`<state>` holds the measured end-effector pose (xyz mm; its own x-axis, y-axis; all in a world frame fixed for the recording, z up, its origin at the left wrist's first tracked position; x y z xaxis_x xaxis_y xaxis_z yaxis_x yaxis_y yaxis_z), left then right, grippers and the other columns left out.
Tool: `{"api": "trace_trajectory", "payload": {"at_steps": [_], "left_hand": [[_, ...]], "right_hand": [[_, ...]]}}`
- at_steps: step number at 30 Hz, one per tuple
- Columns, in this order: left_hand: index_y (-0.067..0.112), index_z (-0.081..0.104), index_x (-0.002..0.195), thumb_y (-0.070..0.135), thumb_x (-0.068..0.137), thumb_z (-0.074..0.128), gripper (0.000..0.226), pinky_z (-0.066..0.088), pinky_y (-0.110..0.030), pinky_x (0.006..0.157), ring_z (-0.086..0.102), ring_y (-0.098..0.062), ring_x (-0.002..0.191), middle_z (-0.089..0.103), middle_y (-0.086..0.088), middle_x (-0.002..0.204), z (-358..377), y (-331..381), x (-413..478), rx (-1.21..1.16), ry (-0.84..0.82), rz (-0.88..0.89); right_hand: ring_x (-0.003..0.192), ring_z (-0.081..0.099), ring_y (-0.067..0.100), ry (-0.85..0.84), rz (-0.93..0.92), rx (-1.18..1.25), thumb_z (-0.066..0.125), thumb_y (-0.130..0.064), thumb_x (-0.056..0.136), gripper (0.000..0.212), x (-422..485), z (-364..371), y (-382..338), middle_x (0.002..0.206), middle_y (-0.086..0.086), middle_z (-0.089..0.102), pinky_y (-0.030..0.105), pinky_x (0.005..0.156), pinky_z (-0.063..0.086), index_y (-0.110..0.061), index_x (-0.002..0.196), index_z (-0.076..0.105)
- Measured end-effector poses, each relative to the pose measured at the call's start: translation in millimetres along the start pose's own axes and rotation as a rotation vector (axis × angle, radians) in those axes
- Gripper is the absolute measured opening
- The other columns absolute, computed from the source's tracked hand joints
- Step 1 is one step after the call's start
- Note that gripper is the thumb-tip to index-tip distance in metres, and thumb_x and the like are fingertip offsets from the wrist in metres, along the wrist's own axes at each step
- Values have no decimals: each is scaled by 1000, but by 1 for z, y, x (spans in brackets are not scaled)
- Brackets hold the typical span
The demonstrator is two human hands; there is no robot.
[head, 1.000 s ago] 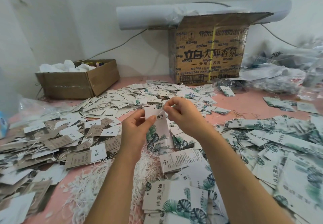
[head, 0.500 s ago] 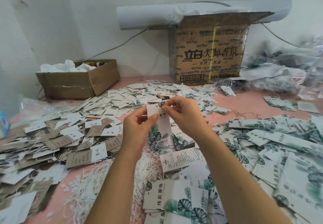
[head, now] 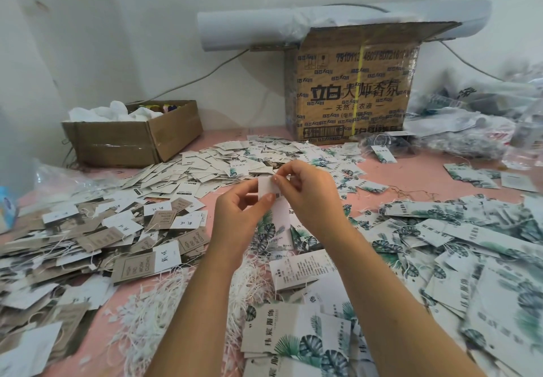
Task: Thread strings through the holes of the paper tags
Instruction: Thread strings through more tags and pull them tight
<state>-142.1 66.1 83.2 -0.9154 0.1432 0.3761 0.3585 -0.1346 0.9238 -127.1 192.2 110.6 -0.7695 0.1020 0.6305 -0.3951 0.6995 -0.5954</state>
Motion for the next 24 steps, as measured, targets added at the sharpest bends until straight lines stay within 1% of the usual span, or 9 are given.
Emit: {"api": "trace_trajectory", "payload": {"at_steps": [3, 5, 6, 8, 9, 12, 17, 21, 24], "left_hand": [[21, 69, 95, 18, 84, 61, 14, 53, -22, 63, 65, -10, 74, 71, 7, 79, 0, -1, 0, -76, -50, -23], [19, 68, 94, 16, 91, 52, 17, 51, -19, 59, 64, -8, 72, 70, 6, 77, -1, -3, 0, -156, -57, -42], [18, 68, 93, 14, 94, 47, 22, 50, -18, 59, 64, -7, 71, 70, 5, 76, -1, -4, 0, -186, -56, -53], [18, 68, 89, 13, 96, 42, 27, 51, -19, 59, 65, -7, 70, 70, 4, 75, -1, -4, 0, -225, -50, -72], [19, 69, 87, 13, 95, 43, 28, 52, -19, 59, 65, -7, 70, 71, 4, 75, -1, -4, 0, -234, -47, -74], [26, 75, 78, 11, 87, 54, 27, 53, -20, 61, 64, -7, 69, 70, 6, 74, 0, -2, 0, -198, -24, -41], [25, 75, 71, 4, 76, 65, 24, 55, -21, 62, 65, -10, 68, 71, 3, 72, -3, -6, -1, -213, 84, -36], [24, 72, 72, 0, 83, 62, 28, 54, -23, 60, 63, -11, 67, 70, 3, 71, -2, -8, -1, -185, 108, -46], [21, 67, 81, 0, 86, 60, 23, 52, -30, 64, 62, -14, 70, 69, 3, 72, -2, -11, 0, -102, 132, -64]], "right_hand": [[49, 41, 1, 8, -1, 23, 59, -22, 90, 9, 0, -1, -1, 53, -15, 47, 25, 50, 36, -14, 87, 63], [54, 49, 7, 5, 38, 86, 59, -22, 90, 9, 1, -1, -1, 60, -7, 57, 30, 54, 44, -14, 87, 63], [56, 50, 6, 7, 59, 118, 59, -22, 90, 9, 1, 0, -1, 62, -6, 58, 31, 54, 45, -15, 86, 63], [52, 47, -1, 9, 84, 159, 60, -22, 89, 8, 1, 1, -1, 60, -11, 56, 23, 50, 40, -16, 85, 62], [51, 46, -1, 4, 94, 172, 60, -22, 89, 7, 2, 1, -1, 60, -12, 55, 21, 50, 39, -17, 84, 62], [58, 54, 8, -50, 130, 233, 62, -21, 88, 7, 2, 3, -2, 64, -5, 61, 30, 56, 48, -17, 82, 62], [52, 50, 8, -144, 144, 294, 65, -20, 86, 13, 0, 7, -5, 61, 0, 61, 20, 50, 43, -22, 73, 62], [56, 54, 11, -149, 157, 321, 67, -20, 85, 12, 0, 6, -4, 66, 10, 66, 28, 54, 48, -20, 73, 63], [43, 42, 0, -176, 164, 312, 67, -19, 84, 10, 0, 7, -2, 53, -2, 56, 16, 45, 36, -15, 75, 64]]}}
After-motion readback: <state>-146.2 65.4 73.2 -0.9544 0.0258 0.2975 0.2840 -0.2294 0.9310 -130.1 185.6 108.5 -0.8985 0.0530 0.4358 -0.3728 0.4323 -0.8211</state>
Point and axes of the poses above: each hand's wrist, its own x-axis towards the middle knuckle, its own z-axis out of the palm, y = z × x, the point moved 3 cm from there along x, towards the middle knuckle
